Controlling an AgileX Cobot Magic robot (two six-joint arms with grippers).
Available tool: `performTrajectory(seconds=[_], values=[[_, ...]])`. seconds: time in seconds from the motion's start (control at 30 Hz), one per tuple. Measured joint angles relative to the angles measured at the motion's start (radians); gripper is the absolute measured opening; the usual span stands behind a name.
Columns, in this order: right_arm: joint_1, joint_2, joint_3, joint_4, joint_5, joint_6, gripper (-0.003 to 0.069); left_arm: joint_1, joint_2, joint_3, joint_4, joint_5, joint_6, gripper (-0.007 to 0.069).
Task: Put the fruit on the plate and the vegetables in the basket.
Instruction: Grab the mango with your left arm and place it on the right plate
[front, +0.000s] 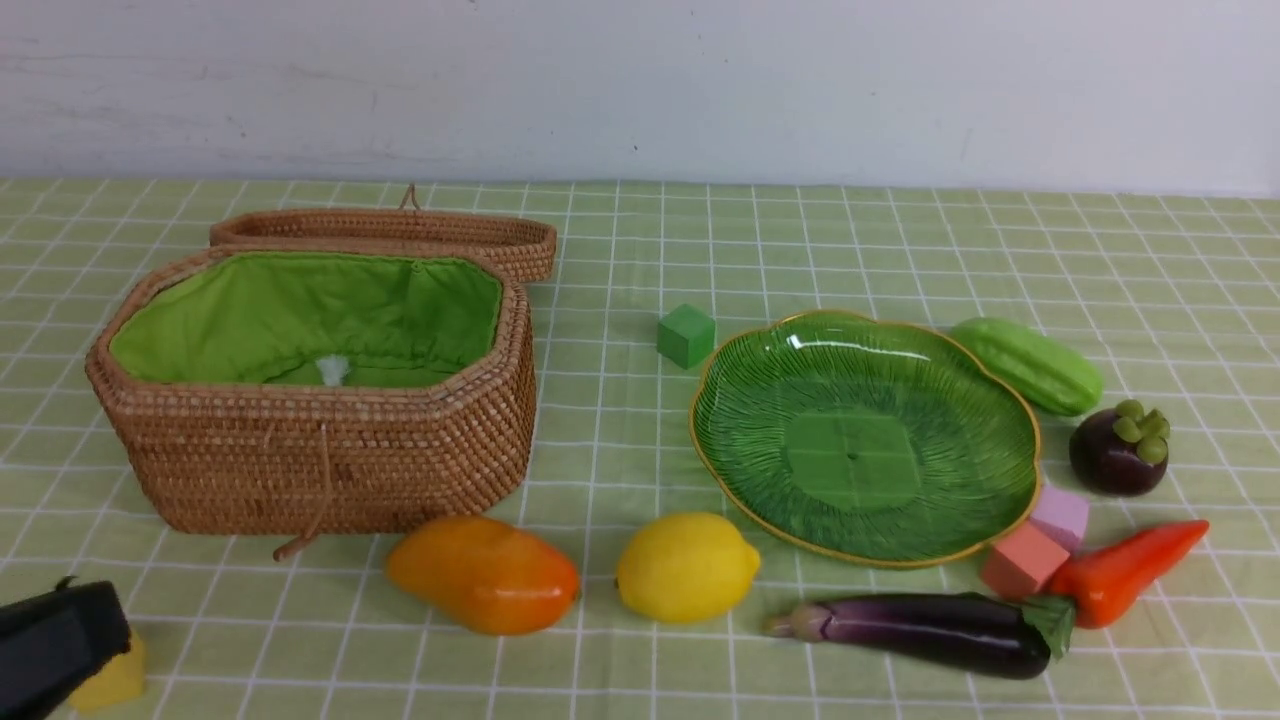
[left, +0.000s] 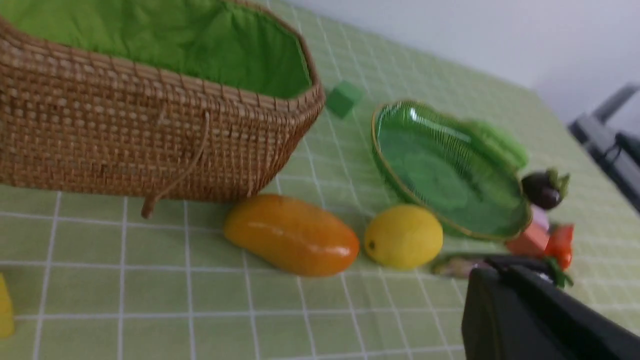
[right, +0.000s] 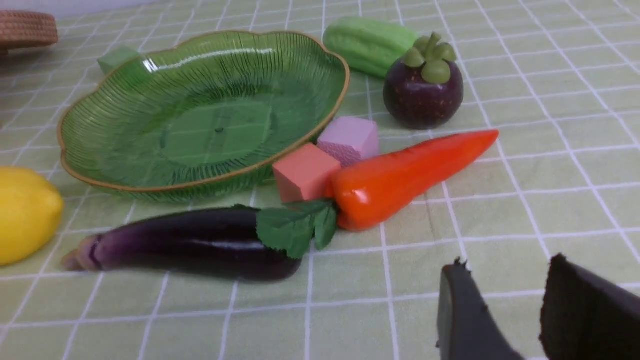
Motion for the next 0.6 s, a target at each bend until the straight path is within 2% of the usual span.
performTrajectory(seconds=[0.13,0.27,0.4,0.53,0.6], values=[[0.000,0.000,0.000,0.082,-0.123,0.056,0.0242,0.000,0.076,-0.017,-0.033,0.032,0.021,-0.0013],[0.000,0.000,0.000,0.149,-0.239,0.117,0.0242,0.000,0.110,-0.031,-0.040,0.094,0.114,-0.0013],[0.000,0.000,0.000,0.211,-0.335,0.206,0.0242,-0.062,0.135,-0.060,-0.052,0.148,0.210,-0.0013],[0.000,0.000,-0.017,0.219,-0.296,0.273,0.0225,-0.134,0.170,-0.091,-0.048,0.173,0.246,-0.0013],[0.014,0.027,-0.117,0.219,-0.114,0.291,0.0176,-0.191,0.221,-0.140,-0.031,0.214,0.255,-0.0013]])
